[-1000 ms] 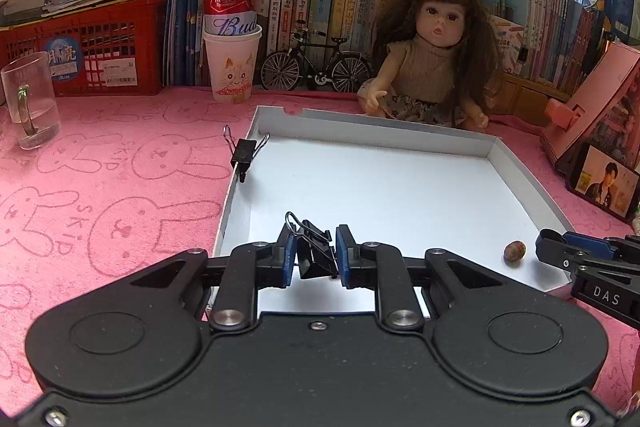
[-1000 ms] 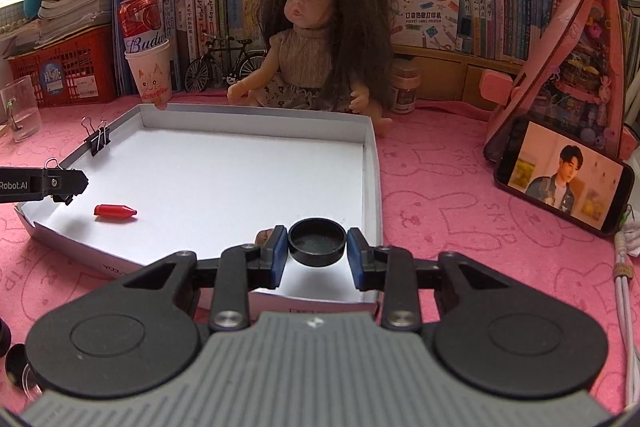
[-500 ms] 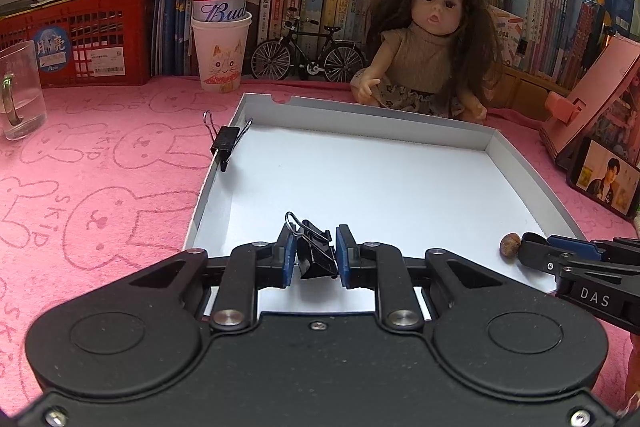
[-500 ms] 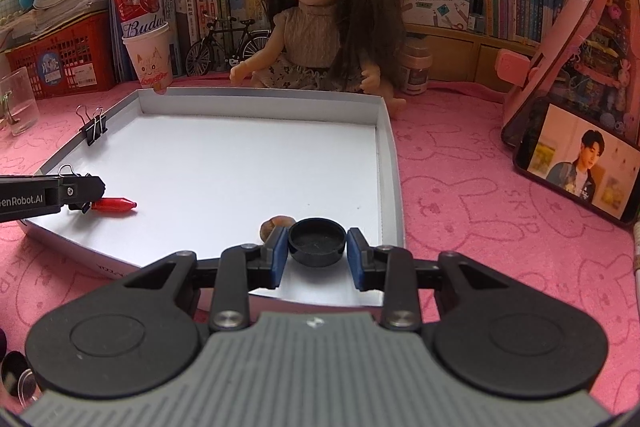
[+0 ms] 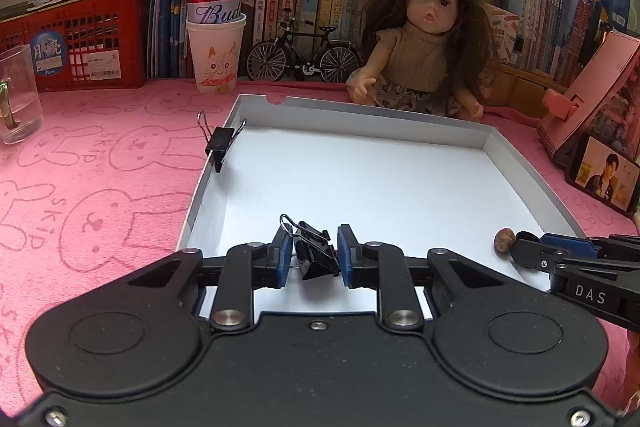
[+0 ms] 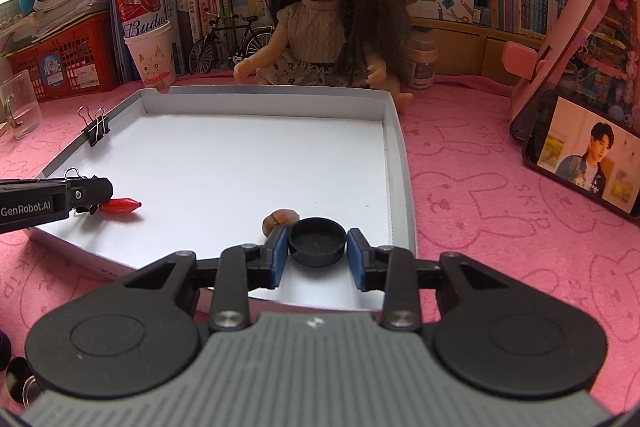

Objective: Organize rigid objects
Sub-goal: 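Carry the binder clip in the left tool while the right tool carries the lid into the box, then open the left tool to release the binder clip while the right tool releases the lid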

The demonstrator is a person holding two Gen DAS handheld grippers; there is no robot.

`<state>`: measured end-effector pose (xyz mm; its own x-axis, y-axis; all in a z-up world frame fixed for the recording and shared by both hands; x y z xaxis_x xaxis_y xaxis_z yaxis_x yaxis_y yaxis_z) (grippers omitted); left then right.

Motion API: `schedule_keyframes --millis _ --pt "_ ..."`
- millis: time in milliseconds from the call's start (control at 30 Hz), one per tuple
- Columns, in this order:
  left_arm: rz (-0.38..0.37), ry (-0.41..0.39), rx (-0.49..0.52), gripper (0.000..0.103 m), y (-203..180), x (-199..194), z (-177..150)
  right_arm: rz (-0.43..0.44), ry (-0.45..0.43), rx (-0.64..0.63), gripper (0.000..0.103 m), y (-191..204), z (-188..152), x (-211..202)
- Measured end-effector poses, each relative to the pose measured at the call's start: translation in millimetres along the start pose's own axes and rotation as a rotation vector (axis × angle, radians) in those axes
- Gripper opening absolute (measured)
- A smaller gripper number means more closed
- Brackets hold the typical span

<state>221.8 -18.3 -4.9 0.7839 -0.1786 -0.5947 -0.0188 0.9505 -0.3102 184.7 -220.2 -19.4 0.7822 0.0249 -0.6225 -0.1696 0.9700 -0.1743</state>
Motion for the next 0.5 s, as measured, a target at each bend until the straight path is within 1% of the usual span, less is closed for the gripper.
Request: schedule_keyframes --millis 67,100,133,200,367,500 --pt "0.002 -0.001 0.005 0.034 -1 -1 0 -0.001 -0.001 0.003 0.045 1 0 0" --pt "0.004 -0.001 0.011 0.037 -2 -2 -1 -0.003 -0.003 0.004 0.049 2 0 0" --pt "0.004 -0.001 0.015 0.040 -2 -3 -1 -0.004 -0.007 0.006 0.055 2 0 -1" --pt "-0.002 0.000 0.019 0.042 -4 -6 -2 -0.012 -0.012 0.005 0.057 2 1 -2" --pt "-0.015 -0.017 0.016 0.054 -6 -14 -2 -0.028 -0.033 -0.009 0.065 2 1 -10" --pt "-0.026 -0.031 0.013 0.063 -7 -23 -1 -0.032 -0.050 -0.012 0.068 3 2 -16"
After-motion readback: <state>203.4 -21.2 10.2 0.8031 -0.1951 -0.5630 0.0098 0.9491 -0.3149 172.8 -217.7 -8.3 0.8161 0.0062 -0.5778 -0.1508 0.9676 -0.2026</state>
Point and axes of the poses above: each gripper's, at about its wrist camera, not at the fingertips, and x roughly the way its jaws point, y to its left, z to its top, the point moved 2 cm from there along x, roughly the way its jaws point, and after that the axes turned 14 degrees about -x, right-handed, at the moved point
